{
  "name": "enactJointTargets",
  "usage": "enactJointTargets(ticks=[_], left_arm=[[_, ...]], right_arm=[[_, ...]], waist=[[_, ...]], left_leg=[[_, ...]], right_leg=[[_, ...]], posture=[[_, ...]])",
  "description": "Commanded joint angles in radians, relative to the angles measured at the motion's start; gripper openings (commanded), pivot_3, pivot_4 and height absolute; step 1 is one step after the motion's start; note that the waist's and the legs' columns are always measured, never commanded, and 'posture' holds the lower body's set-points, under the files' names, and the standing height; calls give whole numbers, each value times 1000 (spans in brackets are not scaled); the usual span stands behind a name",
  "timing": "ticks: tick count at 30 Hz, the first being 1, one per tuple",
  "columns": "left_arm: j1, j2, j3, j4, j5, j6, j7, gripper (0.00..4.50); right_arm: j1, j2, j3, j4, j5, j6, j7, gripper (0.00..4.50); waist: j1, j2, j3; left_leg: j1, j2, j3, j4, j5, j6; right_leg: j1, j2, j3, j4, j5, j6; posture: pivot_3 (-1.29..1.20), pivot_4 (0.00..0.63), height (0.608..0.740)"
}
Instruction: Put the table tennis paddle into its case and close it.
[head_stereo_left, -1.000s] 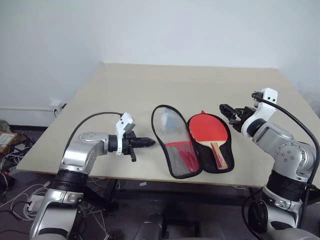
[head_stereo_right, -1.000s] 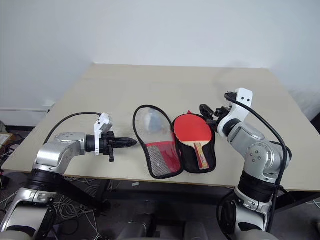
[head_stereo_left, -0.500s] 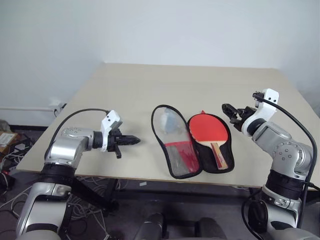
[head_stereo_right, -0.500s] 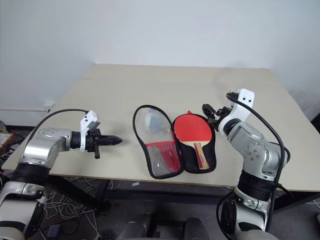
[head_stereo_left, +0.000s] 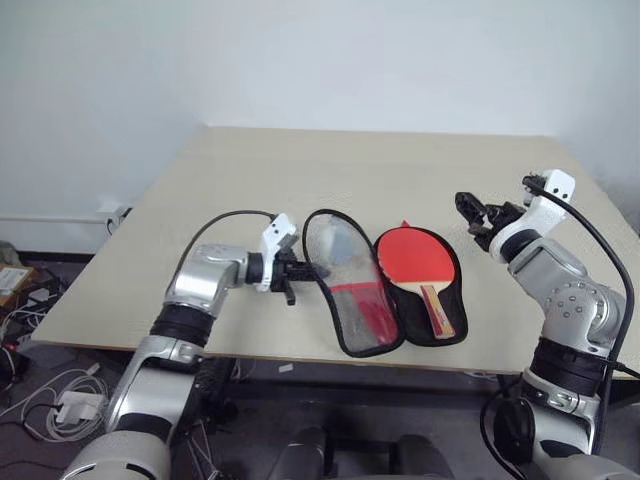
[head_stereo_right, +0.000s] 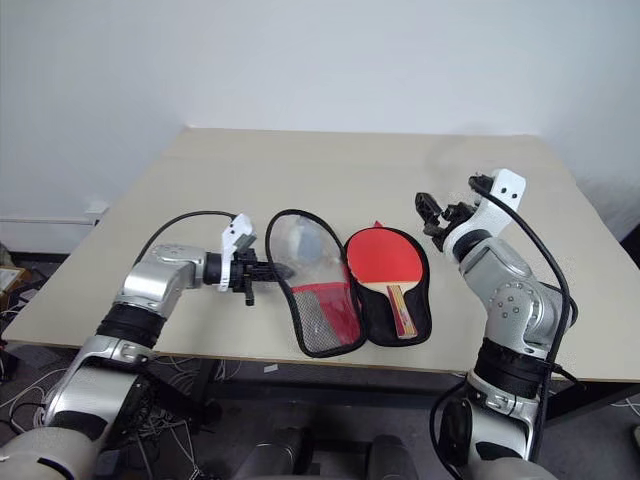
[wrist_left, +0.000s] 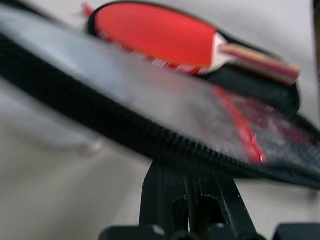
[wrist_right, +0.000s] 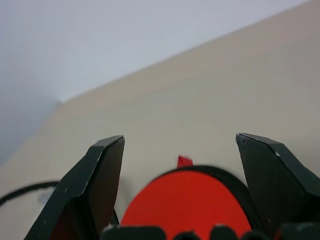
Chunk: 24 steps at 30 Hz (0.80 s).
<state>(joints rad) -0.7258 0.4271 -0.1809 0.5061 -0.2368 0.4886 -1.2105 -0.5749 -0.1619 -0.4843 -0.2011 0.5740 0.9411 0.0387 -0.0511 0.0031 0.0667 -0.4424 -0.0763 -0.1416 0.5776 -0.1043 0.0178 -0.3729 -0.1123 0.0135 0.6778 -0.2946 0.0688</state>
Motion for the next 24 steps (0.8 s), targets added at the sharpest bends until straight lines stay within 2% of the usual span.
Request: enactJointTargets(ticks=[1,6,12,16,19,22,24], left_arm=[[-60,-59,9,-43,-42,28,-6,16],[-97,-182,29,-17,-56,51,67,16],[-120,-319,38,66,-47,64,204,16],[-95,-371,8,75,-16,44,261,16],[-83,-382,30,40,-38,87,281,16],[-82,-369,86,-25,-90,162,305,590],[-72,-342,103,-90,-113,229,315,1224]], right_arm=[[-77,7,-63,-14,65,-97,-19,3876],[-121,7,-117,0,116,-171,-59,3876],[-87,2,-91,17,96,-193,-104,3876],[-76,0,-87,19,103,-205,-123,3876],[-72,-4,-83,16,114,-208,-126,3876],[-63,-12,-67,18,113,-198,-122,3876],[-50,-20,-48,21,110,-186,-111,3876]], waist=[[0,0,0],[1,0,0],[-1,0,0],[-1,0,0],[-1,1,0],[-1,1,0],[-1,1,0]], left_leg=[[0,0,0,0,0,0],[0,0,0,1,1,1],[0,0,0,2,1,1],[0,0,3,2,1,2],[0,0,6,2,1,2],[0,0,6,3,1,2],[0,1,6,3,1,2]], right_leg=[[0,0,0,0,0,0],[1,0,0,0,0,0],[3,0,0,0,0,2],[3,1,1,1,0,2],[3,1,1,1,1,1],[3,1,1,1,1,1],[3,1,1,1,1,1]], posture=[[0,0,740],[0,0,740],[0,0,740],[0,0,740],[0,0,740],[0,0,740],[0,0,740]])
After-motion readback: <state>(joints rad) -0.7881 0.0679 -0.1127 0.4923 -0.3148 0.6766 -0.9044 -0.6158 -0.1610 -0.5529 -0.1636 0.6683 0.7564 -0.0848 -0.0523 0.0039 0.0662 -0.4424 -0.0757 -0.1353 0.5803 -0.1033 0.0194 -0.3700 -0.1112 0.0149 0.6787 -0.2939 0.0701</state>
